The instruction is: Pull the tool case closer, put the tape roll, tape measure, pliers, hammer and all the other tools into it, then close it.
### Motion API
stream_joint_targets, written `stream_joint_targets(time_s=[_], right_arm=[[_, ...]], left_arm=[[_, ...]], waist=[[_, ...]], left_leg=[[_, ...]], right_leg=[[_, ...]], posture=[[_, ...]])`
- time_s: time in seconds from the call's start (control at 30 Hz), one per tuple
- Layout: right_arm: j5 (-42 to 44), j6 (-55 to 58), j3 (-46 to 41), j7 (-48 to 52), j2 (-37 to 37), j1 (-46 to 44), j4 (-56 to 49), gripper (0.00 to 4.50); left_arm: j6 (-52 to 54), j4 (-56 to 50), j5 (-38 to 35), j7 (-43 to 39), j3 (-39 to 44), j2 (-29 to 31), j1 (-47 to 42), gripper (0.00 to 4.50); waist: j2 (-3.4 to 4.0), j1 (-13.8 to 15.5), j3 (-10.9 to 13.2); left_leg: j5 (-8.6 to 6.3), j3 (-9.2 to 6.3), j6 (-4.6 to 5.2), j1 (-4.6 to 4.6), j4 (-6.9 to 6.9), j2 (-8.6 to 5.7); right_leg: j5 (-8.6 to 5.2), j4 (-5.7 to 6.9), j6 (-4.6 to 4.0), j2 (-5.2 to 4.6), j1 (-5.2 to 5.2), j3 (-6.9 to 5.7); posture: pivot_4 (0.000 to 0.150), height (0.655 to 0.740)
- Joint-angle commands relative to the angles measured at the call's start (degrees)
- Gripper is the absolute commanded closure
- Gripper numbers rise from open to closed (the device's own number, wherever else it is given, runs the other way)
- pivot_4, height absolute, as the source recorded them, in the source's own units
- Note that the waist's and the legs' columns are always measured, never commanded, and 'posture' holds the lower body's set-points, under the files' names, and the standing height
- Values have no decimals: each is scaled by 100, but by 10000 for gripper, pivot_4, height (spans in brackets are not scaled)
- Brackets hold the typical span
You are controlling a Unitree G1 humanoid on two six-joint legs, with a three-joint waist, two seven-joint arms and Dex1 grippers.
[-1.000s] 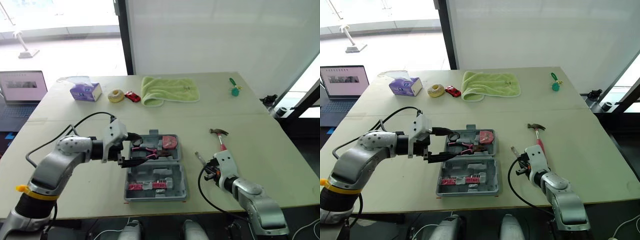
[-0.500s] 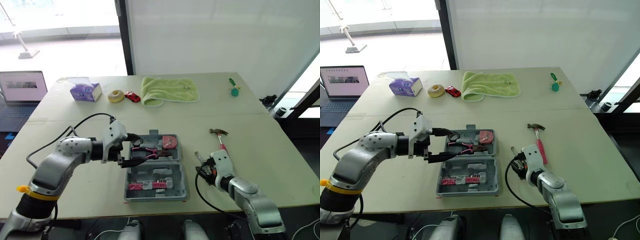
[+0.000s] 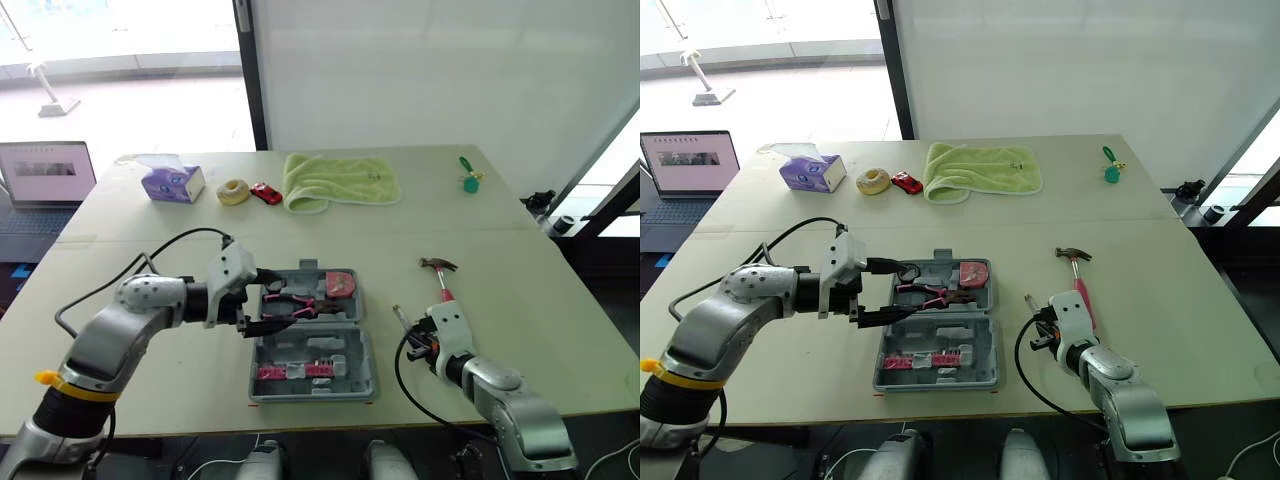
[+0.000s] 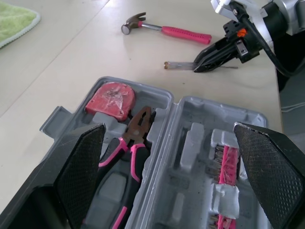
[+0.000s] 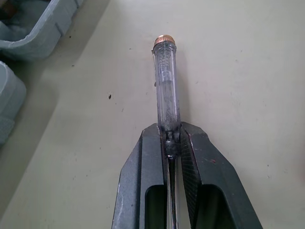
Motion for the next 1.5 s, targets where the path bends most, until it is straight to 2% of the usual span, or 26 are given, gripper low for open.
stream_joint_targets(time_s=[0.03,0.17,0.23,0.3,0.33,0.4,0.47,0.57,0.7,0.8,0.9,0.93,1.13,1.33,1.5], right_arm=[[92,370,-9,101,-217,-562,-379,44894],[146,882,545,790,-1015,-1997,-529,44894],[134,954,869,1089,-1322,-2405,-478,44894],[885,1708,1284,2024,-1614,-3107,-665,44894],[926,1692,1625,2373,-1806,-3398,-781,44894],[1026,1799,2180,2796,-1915,-3958,-819,44894],[1307,2021,2373,3066,-1767,-4355,-712,44894],[1147,1797,2964,3305,-1681,-4797,-485,44894],[946,1583,3432,3400,-1570,-4979,-185,44894],[622,1374,3904,3340,-1441,-5021,34,44894],[388,1788,4156,3029,-1169,-5121,466,44894],[349,1842,4240,2960,-1002,-5132,577,44894],[141,1905,4498,2725,-384,-5116,1041,44894],[16,1909,4476,2476,97,-5106,1466,44894],[-228,1707,4716,2480,164,-5180,1677,44894]], left_arm=[[-153,-68,31,-19,158,110,39,0],[-323,39,4,-116,371,304,280,0],[-377,107,9,-118,431,354,343,0],[-406,-7,-49,-112,632,455,688,0],[-404,-73,-90,-107,730,484,858,0],[-451,-142,-113,-32,934,486,1203,0],[-513,-179,-99,59,1111,473,1503,0],[-552,-316,-139,237,1498,412,2085,0],[-666,-504,-93,423,1839,288,2811,0],[-750,-729,-79,619,2085,79,3528,0],[-794,-939,-94,757,2212,-50,3929,0],[-793,-1029,-111,804,2267,-93,4061,0],[-818,-1193,-117,902,2384,-170,4336,0],[-849,-1150,-114,939,2370,-156,4303,0],[-868,-1115,-100,936,2357,-143,4254,0]], waist=[[2,-1,1],[17,-80,10],[16,-77,10],[16,-53,9],[15,-49,10],[19,-68,12],[18,-75,13],[17,-50,12],[16,13,11],[19,-54,10],[28,-190,15],[28,-147,15],[27,-118,13],[27,-143,13],[27,-149,13]], left_leg=[[0,-1,0,0,0,0],[0,10,1,-2,2,4],[-3,0,6,-2,2,4],[-7,-3,13,-4,1,4],[-10,-3,18,-5,0,4],[-16,2,27,-7,6,4],[-16,3,28,-8,9,5],[-16,0,28,-8,13,4],[-16,0,27,-10,13,3],[-16,-2,26,-15,8,-4],[-4,-343,18,-12,-3,-203],[0,-435,12,-7,10,-252],[44,-394,-68,-14,-51,-197],[44,-353,-70,-12,-66,-192],[44,-345,-70,-12,-67,-188]], right_leg=[[0,0,0,0,0,0],[0,3,0,0,-13,5],[-1,14,-1,1,-14,-2],[-2,13,-2,1,-13,-6],[-2,11,-2,1,-13,-5],[-2,8,-1,-1,-16,0],[-1,8,-1,-3,-16,-1],[-1,9,-1,-4,-15,-2],[-1,3,-1,-8,-14,-3],[0,0,-1,-15,-9,-7],[-68,43,19,-119,71,-176],[-94,71,25,-122,44,-172],[-73,78,-19,-81,3,-133],[-72,77,-20,-76,-12,-119],[-71,77,-22,-73,-16,-114]], posture=[[1500,7367],[1500,7367],[1500,7367],[1500,7367],[1500,7367],[1500,7367],[1500,7367],[1500,7367],[1500,7367],[1500,7367],[1500,7375],[1500,7375],[1500,7375],[1500,7375],[1500,7375]])
